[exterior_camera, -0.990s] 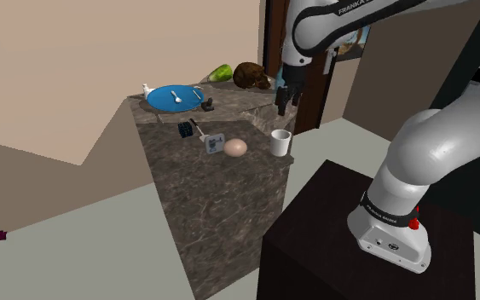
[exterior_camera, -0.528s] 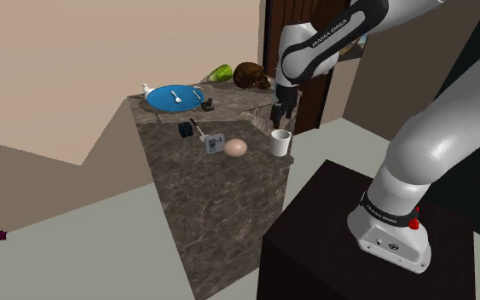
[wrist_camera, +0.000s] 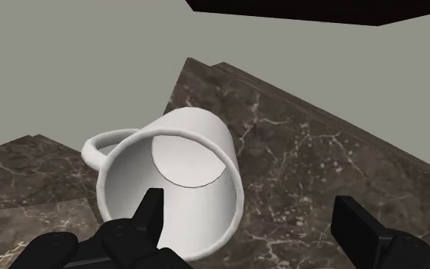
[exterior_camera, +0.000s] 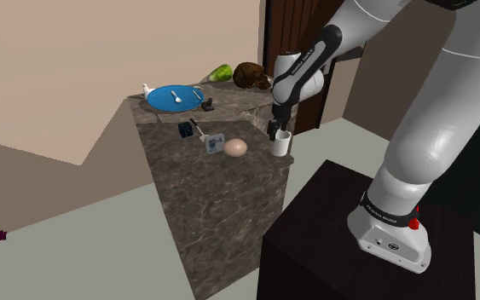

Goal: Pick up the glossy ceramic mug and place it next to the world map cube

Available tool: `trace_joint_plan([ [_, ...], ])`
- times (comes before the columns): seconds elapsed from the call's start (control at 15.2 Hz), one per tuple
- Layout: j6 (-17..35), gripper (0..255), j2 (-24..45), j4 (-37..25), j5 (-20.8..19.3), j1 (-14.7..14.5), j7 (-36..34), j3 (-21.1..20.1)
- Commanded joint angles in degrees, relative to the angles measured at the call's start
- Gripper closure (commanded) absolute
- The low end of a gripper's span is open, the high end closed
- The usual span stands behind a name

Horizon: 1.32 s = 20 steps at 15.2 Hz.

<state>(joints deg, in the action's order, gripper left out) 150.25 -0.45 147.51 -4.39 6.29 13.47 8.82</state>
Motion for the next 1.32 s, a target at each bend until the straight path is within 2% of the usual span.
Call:
trace_joint_plan([
  [0.0,2.3,0,2.8,-0.6,0.4,0.2,0.7,0.2],
  [0.46,7.7,0,8.5,-0.8,1.8,0.4,1.7,-0.1],
  [0.92,7.7,0,8.5,-0.8,1.8,0.4,1.7,-0.1],
  [0.99,7.7,255,8.5,-0.8,1.8,0.4,1.7,-0.1],
  [1.25,7.7,255,8.5,-0.8,1.8,0.4,1.7,-0.1],
])
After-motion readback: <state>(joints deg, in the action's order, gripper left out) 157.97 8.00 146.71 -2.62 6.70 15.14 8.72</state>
